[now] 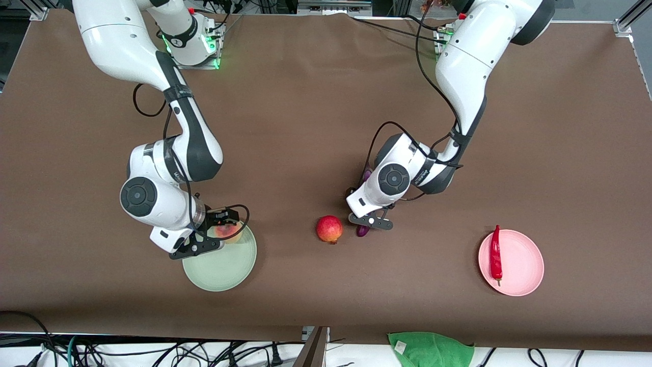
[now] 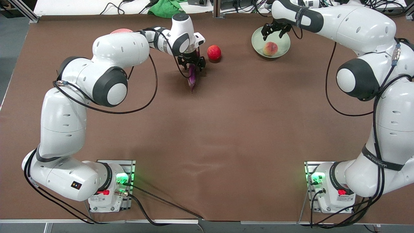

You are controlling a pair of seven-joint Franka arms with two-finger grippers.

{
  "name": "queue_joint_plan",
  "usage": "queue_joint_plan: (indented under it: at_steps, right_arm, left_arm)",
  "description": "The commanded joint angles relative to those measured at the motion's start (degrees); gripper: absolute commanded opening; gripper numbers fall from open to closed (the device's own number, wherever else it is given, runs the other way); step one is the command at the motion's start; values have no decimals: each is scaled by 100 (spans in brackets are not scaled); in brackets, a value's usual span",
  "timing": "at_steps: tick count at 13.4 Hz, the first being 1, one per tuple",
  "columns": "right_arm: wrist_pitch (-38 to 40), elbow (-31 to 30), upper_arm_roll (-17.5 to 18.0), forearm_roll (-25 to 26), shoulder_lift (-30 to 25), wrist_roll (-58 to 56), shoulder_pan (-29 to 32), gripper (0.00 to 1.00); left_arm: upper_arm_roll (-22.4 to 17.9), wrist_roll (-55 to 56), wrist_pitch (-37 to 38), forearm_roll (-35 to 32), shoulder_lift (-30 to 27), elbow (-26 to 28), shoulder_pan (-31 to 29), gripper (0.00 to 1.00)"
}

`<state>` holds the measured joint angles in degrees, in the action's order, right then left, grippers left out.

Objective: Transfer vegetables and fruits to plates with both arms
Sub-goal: 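Place the peach on the green plate while the left gripper grasps the eggplant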

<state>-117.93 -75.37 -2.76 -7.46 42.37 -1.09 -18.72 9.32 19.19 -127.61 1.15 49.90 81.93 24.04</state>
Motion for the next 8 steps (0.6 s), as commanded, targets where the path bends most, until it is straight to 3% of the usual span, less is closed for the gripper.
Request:
queue_joint_plan:
  at_steps: [1,2,5,8]
  right_arm:
    - [103,-92,47,-71,-159,-75,18,99]
    - [103,-83,47,-71,-159,-58,-8,99]
    - [25,-48,56,-54,-124,721,-333,99]
    - [-492,57,65,-62,69,1766,-789,99]
  left_arm:
    - [-62,408,-53,-132,-357,306,83,13]
    - [-53,471,-36,-123,-384,298,74,0]
    - [-79,445,130,-123,-611,262,-22,0]
    - [-79,-342,369,-123,-893,201,-626,0]
